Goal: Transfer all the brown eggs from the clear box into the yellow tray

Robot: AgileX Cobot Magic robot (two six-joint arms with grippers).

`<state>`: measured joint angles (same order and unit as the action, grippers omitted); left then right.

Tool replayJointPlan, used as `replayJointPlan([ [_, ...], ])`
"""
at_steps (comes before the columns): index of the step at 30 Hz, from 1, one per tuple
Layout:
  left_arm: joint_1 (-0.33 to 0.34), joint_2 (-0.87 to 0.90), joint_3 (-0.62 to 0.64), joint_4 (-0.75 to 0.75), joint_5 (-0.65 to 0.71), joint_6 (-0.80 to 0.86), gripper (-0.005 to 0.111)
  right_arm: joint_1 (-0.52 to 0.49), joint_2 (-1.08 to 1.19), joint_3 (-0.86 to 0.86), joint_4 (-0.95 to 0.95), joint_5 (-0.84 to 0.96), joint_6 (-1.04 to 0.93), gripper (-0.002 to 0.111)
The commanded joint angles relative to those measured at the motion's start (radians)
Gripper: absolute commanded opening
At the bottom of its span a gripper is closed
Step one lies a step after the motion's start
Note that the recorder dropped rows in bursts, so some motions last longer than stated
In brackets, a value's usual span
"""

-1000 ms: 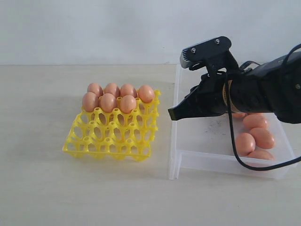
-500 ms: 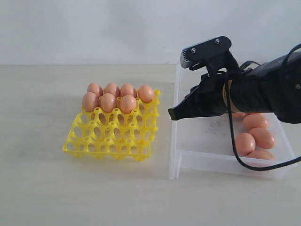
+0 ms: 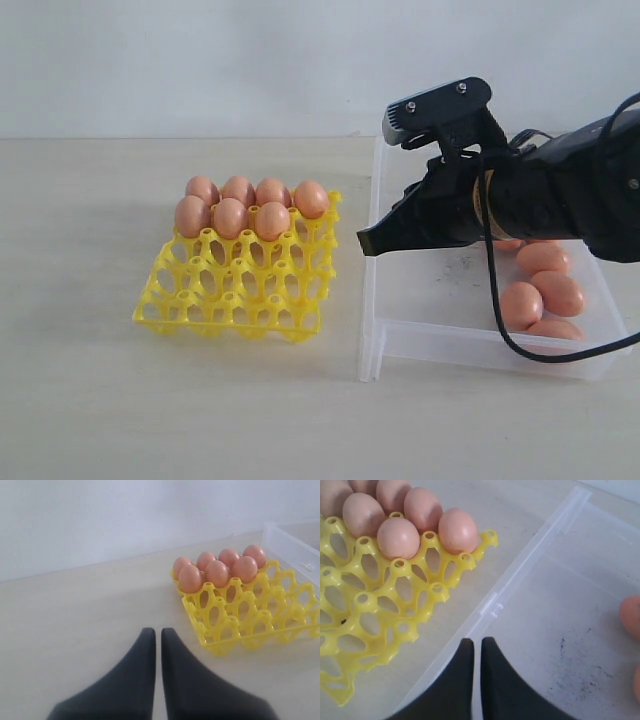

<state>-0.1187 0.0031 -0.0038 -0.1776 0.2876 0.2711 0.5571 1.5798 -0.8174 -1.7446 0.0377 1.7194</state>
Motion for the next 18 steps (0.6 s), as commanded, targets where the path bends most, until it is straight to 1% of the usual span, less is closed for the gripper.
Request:
replayJointPlan([
  [1, -0.006, -0.003, 0.004, 0.002, -0.004, 0.0, 0.004, -0.001, -0.013, 0.002, 0.0, 0.0, 0.0, 0.0],
  [18, -0.006, -0.003, 0.004, 0.002, -0.004, 0.0, 0.004, -0.001, -0.013, 0.002, 0.0, -0.016, 0.007, 0.0],
])
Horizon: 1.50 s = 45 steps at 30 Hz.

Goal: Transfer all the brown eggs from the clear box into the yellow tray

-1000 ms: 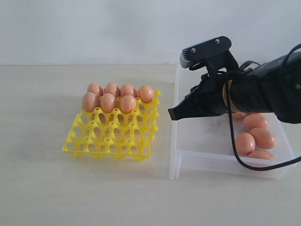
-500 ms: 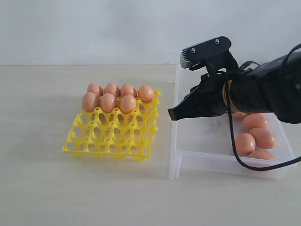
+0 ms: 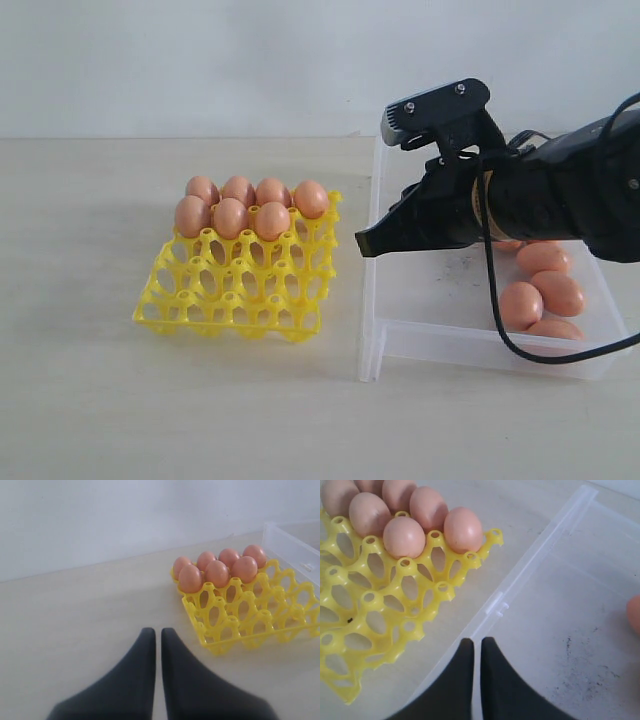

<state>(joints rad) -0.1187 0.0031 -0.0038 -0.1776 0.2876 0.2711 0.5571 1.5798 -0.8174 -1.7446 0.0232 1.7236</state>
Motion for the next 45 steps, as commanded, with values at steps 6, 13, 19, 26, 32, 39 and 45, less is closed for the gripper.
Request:
replayJointPlan([
  [6, -0.006, -0.003, 0.004, 0.002, -0.004, 0.0, 0.004, -0.001, -0.013, 0.002, 0.0, -0.002, 0.002, 0.0],
  [13, -0.006, -0.003, 0.004, 0.002, -0.004, 0.0, 0.004, -0.001, -0.013, 0.002, 0.0, -0.014, 0.005, 0.0],
  [19, -0.006, -0.003, 0.004, 0.002, -0.004, 0.0, 0.004, -0.001, -0.013, 0.002, 0.0, -0.014, 0.005, 0.0],
  [26, -0.006, -0.003, 0.004, 0.002, -0.004, 0.0, 0.004, -0.001, -0.013, 0.002, 0.0, -0.016, 0.005, 0.0],
  [32, -0.006, -0.003, 0.004, 0.002, -0.004, 0.0, 0.004, -0.001, -0.013, 0.002, 0.0, -0.033, 0.005, 0.0],
  [39, -0.006, -0.003, 0.004, 0.002, -0.004, 0.0, 0.004, -0.001, -0.013, 0.002, 0.0, -0.048, 0.005, 0.0],
  [45, -0.006, -0.003, 0.004, 0.002, -0.004, 0.0, 0.004, -0.001, -0.013, 0.008, 0.0, 0.118, -0.027, 0.0],
])
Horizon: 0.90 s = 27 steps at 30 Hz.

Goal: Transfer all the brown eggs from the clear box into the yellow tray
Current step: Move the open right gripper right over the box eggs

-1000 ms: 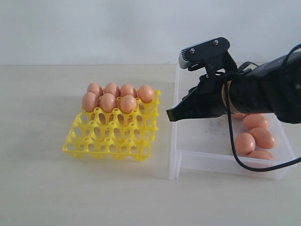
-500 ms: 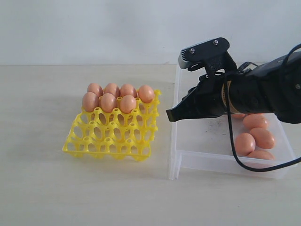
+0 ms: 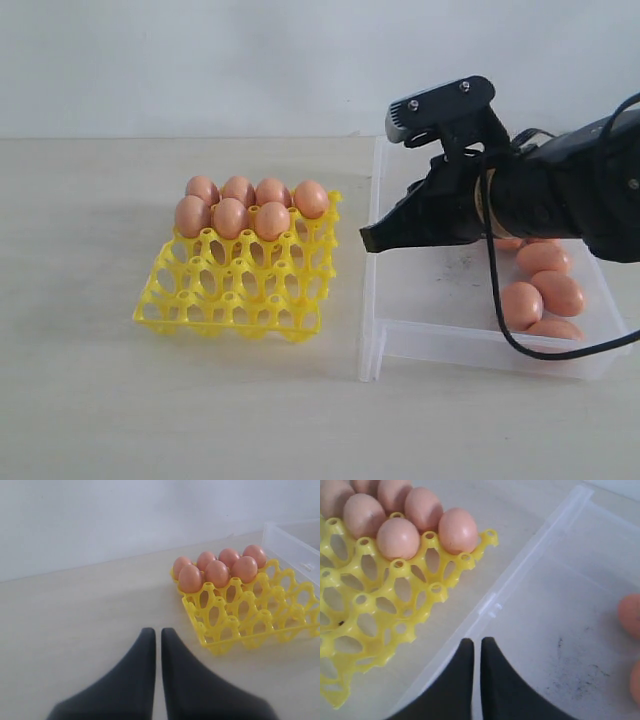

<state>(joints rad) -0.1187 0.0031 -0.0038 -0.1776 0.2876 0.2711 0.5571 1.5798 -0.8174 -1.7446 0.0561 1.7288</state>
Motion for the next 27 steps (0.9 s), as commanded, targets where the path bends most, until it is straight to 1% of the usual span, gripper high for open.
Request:
replayJointPlan([
  [1, -0.006, -0.003, 0.004, 0.002, -0.004, 0.0, 0.004, -0.001, -0.013, 0.012, 0.0, 0.109, -0.042, 0.0],
  [3, -0.006, -0.003, 0.004, 0.002, -0.004, 0.0, 0.004, -0.001, -0.013, 0.041, 0.031, 0.221, -0.099, 0.0],
  [4, -0.006, -0.003, 0.004, 0.002, -0.004, 0.0, 0.004, -0.001, -0.013, 0.059, 0.145, 0.303, -0.226, 0.0],
  [5, -0.006, -0.003, 0.004, 0.002, -0.004, 0.0, 0.004, -0.001, -0.013, 0.064, 0.287, 0.393, -0.397, 0.0],
  [6, -0.006, -0.003, 0.004, 0.002, -0.004, 0.0, 0.004, -0.008, -0.013, 0.064, 0.346, 0.417, -0.485, 0.0],
  [7, -0.006, -0.003, 0.004, 0.002, -0.004, 0.0, 0.004, -0.045, -0.013, 0.059, 0.415, 0.381, -0.539, 0.0],
  [8, -0.006, -0.003, 0.004, 0.002, -0.004, 0.0, 0.004, -0.073, -0.013, 0.057, 0.439, 0.33, -0.557, 0.0],
  [9, -0.006, -0.003, 0.004, 0.002, -0.004, 0.0, 0.004, -0.13, -0.013, 0.057, 0.495, 0.232, -0.582, 0.0],
  [10, -0.006, -0.003, 0.004, 0.002, -0.004, 0.0, 0.004, -0.165, -0.013, 0.057, 0.524, 0.175, -0.59, 0.0],
  [11, -0.006, -0.003, 0.004, 0.002, -0.004, 0.0, 0.004, -0.229, -0.013, 0.051, 0.554, 0.085, -0.591, 0.0],
  [13, -0.006, -0.003, 0.004, 0.002, -0.004, 0.0, 0.004, -0.278, -0.013, 0.026, 0.588, 0.078, -0.593, 0.0],
  [15, -0.006, -0.003, 0.004, 0.002, -0.004, 0.0, 0.004, -0.29, -0.013, -0.001, 0.614, 0.104, -0.633, 0.0],
  [17, -0.006, -0.003, 0.004, 0.002, -0.004, 0.0, 0.004, -0.29, -0.006, -0.033, 0.698, 0.136, -0.75, 0.0],
  [19, -0.006, -0.003, 0.004, 0.002, -0.004, 0.0, 0.004, -0.29, 0.019, -0.077, 0.855, 0.183, -0.91, 0.0],
  [22, -0.006, -0.003, 0.004, 0.002, -0.004, 0.0, 0.004, -0.29, 0.072, -0.163, 1.108, 0.329, -1.2, 0.0],
  [25, -0.006, -0.003, 0.004, 0.002, -0.004, 0.0, 0.004, -0.29, 0.125, -0.245, 1.269, 0.479, -1.397, 0.0],
  [27, -0.006, -0.003, 0.004, 0.002, -0.004, 0.0, 0.004, -0.29, 0.139, -0.269, 1.326, 0.518, -1.468, 0.0],
])
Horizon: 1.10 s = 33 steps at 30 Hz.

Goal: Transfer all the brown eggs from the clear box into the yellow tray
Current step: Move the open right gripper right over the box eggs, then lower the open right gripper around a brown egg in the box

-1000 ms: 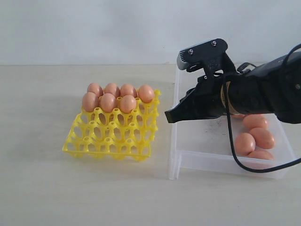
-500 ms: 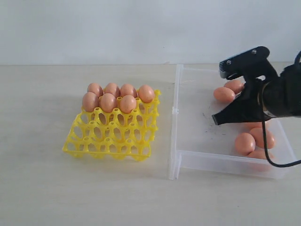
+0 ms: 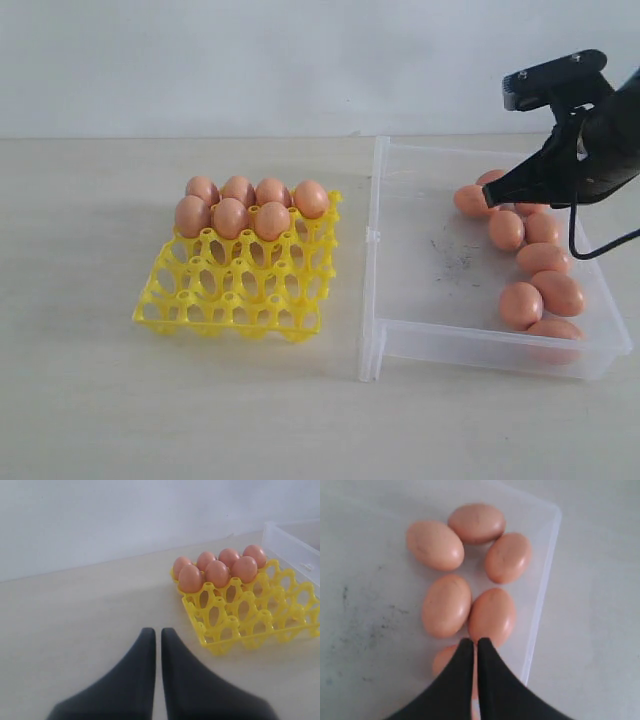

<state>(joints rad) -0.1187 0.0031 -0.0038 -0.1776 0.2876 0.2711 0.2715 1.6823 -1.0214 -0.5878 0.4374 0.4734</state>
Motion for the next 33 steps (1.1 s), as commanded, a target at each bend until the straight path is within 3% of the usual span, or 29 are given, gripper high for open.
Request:
replayJointPlan([
  [1, -0.006, -0.003, 0.004, 0.002, -0.004, 0.0, 0.004, -0.005, 0.036, -0.068, 0.186, 0.14, -0.221, 0.0],
  [33, -0.006, -0.003, 0.004, 0.002, -0.004, 0.0, 0.004, -0.005, 0.036, -0.068, 0.254, 0.205, -0.247, 0.0],
])
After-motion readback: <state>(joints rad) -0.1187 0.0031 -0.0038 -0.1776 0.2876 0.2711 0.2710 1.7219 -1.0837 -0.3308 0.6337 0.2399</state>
